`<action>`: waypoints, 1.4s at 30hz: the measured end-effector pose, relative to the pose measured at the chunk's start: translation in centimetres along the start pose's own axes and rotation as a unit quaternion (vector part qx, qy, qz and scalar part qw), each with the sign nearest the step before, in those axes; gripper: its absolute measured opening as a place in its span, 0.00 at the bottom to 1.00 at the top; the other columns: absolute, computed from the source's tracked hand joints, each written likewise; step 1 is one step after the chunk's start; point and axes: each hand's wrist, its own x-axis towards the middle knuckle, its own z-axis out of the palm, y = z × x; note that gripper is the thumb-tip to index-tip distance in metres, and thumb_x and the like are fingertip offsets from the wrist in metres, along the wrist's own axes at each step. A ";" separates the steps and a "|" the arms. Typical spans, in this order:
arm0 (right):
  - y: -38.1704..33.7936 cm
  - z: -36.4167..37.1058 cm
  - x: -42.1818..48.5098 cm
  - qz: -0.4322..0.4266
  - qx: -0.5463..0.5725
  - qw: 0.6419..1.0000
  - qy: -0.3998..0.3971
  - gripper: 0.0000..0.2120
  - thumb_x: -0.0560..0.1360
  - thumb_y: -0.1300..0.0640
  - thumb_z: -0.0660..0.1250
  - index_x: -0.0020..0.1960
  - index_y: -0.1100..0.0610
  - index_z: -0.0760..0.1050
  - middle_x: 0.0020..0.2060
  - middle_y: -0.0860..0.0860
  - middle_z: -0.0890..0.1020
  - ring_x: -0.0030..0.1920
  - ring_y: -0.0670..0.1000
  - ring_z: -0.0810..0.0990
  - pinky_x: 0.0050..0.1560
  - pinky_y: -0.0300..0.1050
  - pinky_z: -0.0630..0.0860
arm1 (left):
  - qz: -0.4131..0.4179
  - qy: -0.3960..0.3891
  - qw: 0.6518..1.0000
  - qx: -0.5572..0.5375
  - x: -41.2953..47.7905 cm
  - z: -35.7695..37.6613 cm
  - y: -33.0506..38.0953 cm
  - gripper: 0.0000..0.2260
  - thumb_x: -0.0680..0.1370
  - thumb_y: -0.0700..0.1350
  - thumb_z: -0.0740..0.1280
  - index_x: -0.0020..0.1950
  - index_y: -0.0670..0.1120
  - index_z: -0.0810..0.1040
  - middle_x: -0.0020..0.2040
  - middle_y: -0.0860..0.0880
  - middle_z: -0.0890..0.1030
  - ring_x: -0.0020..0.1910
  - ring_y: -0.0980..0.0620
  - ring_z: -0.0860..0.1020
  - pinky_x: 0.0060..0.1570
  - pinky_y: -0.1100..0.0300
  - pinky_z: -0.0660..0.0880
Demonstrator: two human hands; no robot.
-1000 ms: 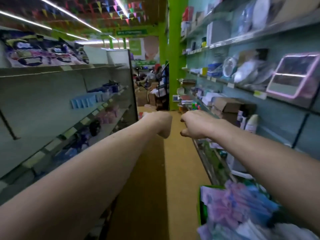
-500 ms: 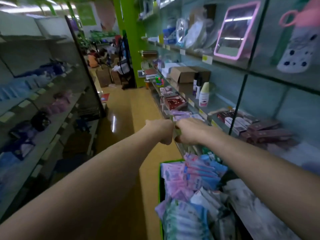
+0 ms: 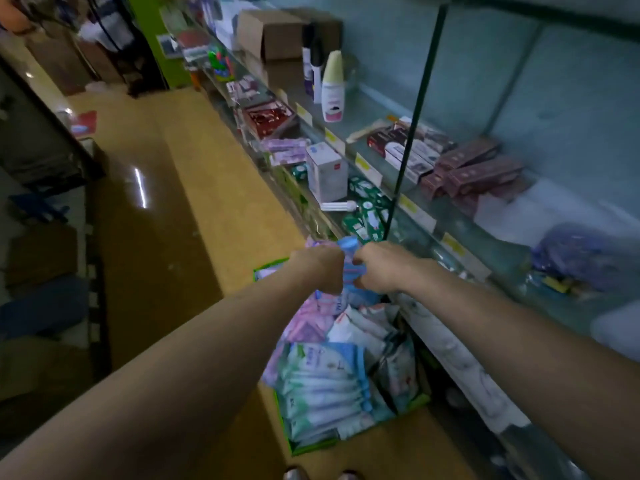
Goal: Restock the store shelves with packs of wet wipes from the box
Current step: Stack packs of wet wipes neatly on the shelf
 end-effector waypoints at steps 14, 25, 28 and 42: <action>1.2 14.4 3.1 0.057 0.085 0.979 -0.177 0.14 0.77 0.52 0.61 0.59 0.57 0.74 0.60 0.56 0.75 0.59 0.57 0.75 0.49 0.44 0.73 | -0.064 -0.159 0.979 -0.111 2.1 12.5 -2.9 0.21 0.77 0.47 0.67 0.66 0.38 0.72 0.65 0.41 0.74 0.62 0.44 0.75 0.55 0.57 0.72; 0.8 18.1 3.6 0.155 0.233 0.940 -0.197 0.29 0.75 0.42 0.66 0.66 0.62 0.69 0.59 0.58 0.76 0.51 0.56 0.76 0.43 0.43 0.71 | -0.246 -0.213 0.893 -0.310 -0.1 15.0 -4.0 0.23 0.78 0.50 0.68 0.68 0.39 0.70 0.61 0.41 0.75 0.50 0.45 0.75 0.47 0.54 0.75; 0.5 18.7 3.8 0.169 0.236 0.940 -0.179 0.33 0.73 0.41 0.67 0.68 0.63 0.68 0.63 0.59 0.75 0.57 0.58 0.77 0.45 0.43 0.70 | -0.289 -0.231 0.851 -0.373 -0.6 15.2 -4.0 0.25 0.77 0.53 0.68 0.69 0.42 0.67 0.61 0.40 0.75 0.55 0.41 0.77 0.50 0.49 0.78; 0.7 20.2 4.2 0.213 0.334 0.904 -0.163 0.44 0.73 0.42 0.67 0.76 0.62 0.50 0.66 0.58 0.71 0.56 0.57 0.77 0.48 0.47 0.76 | -0.360 -0.215 0.768 -0.484 -0.6 16.6 -4.0 0.25 0.76 0.55 0.69 0.67 0.43 0.67 0.62 0.39 0.75 0.56 0.38 0.78 0.47 0.43 0.80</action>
